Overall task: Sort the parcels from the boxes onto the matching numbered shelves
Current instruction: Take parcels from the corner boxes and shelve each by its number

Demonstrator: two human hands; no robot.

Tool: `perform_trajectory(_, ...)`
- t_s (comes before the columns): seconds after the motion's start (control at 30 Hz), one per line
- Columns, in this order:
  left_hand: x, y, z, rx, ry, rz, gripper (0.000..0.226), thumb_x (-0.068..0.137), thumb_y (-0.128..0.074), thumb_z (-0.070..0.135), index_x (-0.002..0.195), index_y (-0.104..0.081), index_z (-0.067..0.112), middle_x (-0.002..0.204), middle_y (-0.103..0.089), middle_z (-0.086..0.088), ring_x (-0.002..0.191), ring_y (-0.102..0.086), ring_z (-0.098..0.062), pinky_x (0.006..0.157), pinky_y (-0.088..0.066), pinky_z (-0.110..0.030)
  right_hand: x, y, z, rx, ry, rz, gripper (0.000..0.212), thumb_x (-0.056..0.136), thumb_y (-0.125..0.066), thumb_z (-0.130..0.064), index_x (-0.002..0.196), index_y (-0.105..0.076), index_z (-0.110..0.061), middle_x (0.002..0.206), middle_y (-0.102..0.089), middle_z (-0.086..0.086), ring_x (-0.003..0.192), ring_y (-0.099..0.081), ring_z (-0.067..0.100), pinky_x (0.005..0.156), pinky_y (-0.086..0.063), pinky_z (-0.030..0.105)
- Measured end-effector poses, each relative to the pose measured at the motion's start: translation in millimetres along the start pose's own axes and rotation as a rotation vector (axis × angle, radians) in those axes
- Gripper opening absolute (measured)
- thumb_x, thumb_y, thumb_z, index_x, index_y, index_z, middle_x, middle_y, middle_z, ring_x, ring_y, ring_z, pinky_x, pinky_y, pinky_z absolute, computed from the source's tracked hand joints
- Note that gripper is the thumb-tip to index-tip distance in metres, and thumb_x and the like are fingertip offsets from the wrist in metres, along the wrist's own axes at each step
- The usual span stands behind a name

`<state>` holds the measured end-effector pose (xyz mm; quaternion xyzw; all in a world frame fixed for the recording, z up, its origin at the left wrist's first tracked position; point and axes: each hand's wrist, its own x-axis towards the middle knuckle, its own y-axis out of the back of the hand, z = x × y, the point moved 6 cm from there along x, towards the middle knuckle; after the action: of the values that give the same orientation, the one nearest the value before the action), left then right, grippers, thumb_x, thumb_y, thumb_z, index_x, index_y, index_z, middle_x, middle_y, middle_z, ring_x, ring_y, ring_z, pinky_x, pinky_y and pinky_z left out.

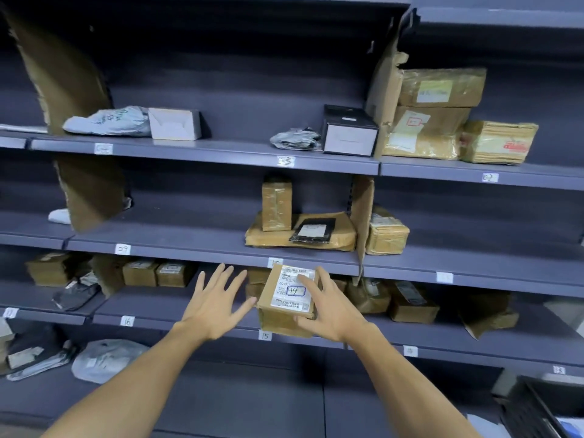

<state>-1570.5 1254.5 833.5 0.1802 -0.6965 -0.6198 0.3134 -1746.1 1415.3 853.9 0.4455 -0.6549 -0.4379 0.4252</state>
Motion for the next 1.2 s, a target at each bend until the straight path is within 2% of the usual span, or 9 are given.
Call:
perform_trajectory(0.13,-18.1,-10.9,-52.5,0.002,0.027,-0.024,0.117,0.062,0.033,0.083,0.160,-0.001,0.028,0.168,-0.003,-0.002,0.154,0.010,-0.019,0.124,0.003,-0.048,23.8,-23.0,-50.4,0.021,0.031,-0.012,0.086,0.088,-0.060,-0.052,0.157,-0.022,-0.019,0.157,-0.010,0.007,0.138,-0.032,0.028,0.113,-0.033,0.031)
perform_trajectory(0.27,-34.4,-26.2,-106.0,0.001,0.046,-0.047,0.124,0.055,0.042,0.079,0.160,0.000,0.029,0.168,-0.002,-0.001,0.154,0.009,-0.019,0.124,0.002,-0.048,44.2,-47.2,-96.1,0.047,0.041,-0.029,0.086,0.087,-0.062,-0.048,0.157,-0.022,-0.019,0.162,-0.004,0.010,0.146,-0.022,0.029,0.118,-0.026,0.032)
perform_trajectory(0.4,-49.1,-43.9,-153.1,-0.006,0.055,-0.078,0.122,0.057,0.041,0.080,0.160,-0.002,0.030,0.168,-0.004,-0.001,0.154,0.009,-0.019,0.123,0.002,-0.048,62.3,-75.7,-129.6,0.075,0.025,-0.037,0.091,0.080,-0.058,-0.055,0.154,-0.024,-0.016,0.158,-0.009,0.009,0.139,-0.031,0.031,0.114,-0.034,0.034)
perform_trajectory(0.53,-57.8,-63.7,-187.4,-0.039,0.069,-0.110,0.122,0.057,0.039,0.082,0.160,-0.002,0.031,0.168,-0.002,-0.001,0.154,0.010,-0.019,0.123,0.004,-0.047,80.0,-110.2,-150.2,0.107,0.006,-0.090,0.095,0.079,-0.063,-0.053,0.155,-0.020,-0.015,0.161,-0.004,0.010,0.144,-0.025,0.031,0.115,-0.034,0.036)
perform_trajectory(0.67,-57.5,-84.3,-217.5,-0.056,0.093,-0.150,0.127,0.052,0.041,0.082,0.160,0.000,0.030,0.168,0.003,-0.001,0.153,0.013,-0.019,0.123,0.005,-0.047,103.5,-137.4,-164.3,0.125,0.005,-0.133,0.093,0.082,-0.067,-0.048,0.155,-0.019,-0.016,0.163,0.001,0.009,0.148,-0.019,0.030,0.117,-0.031,0.035)
perform_trajectory(0.77,-48.6,-101.0,-240.8,-0.072,0.106,-0.160,0.125,0.053,0.040,0.083,0.160,0.000,0.030,0.168,0.004,-0.002,0.153,0.013,-0.019,0.124,0.004,-0.048,128.5,-155.1,-170.3,0.135,0.011,-0.136,0.089,0.082,-0.069,-0.042,0.153,-0.023,-0.015,0.162,-0.002,0.010,0.146,-0.023,0.031,0.115,-0.032,0.033)
perform_trajectory(0.87,-34.4,-121.3,-262.0,-0.078,0.107,-0.176,0.124,0.055,0.038,0.083,0.160,0.000,0.030,0.168,0.005,-0.002,0.153,0.014,-0.018,0.124,0.004,-0.049,160.6,-179.5,-170.9,0.162,0.011,-0.141,0.090,0.077,-0.065,-0.046,0.151,-0.026,-0.015,0.161,-0.003,0.010,0.145,-0.026,0.031,0.115,-0.034,0.032)
perform_trajectory(1.03,3.0,-160.0,-296.3,-0.075,0.097,-0.214,0.117,0.062,0.029,0.085,0.160,0.000,0.029,0.167,0.008,-0.002,0.153,0.015,-0.019,0.124,0.005,-0.049,223.1,-226.1,-161.4,0.218,0.017,-0.166,0.091,0.075,-0.069,-0.043,0.152,-0.026,-0.016,0.160,-0.001,0.003,0.144,-0.028,0.028,0.115,-0.033,0.031)
perform_trajectory(1.2,48.6,-202.7,-326.0,-0.049,0.075,-0.264,0.120,0.061,0.035,0.083,0.160,-0.004,0.027,0.168,0.005,-0.004,0.153,0.013,-0.020,0.124,0.004,-0.049,286.2,-267.3,-145.6,0.283,0.005,-0.179,0.092,0.073,-0.074,-0.038,0.150,-0.026,-0.019,0.156,-0.003,-0.005,0.142,-0.030,0.025,0.113,-0.037,0.032)
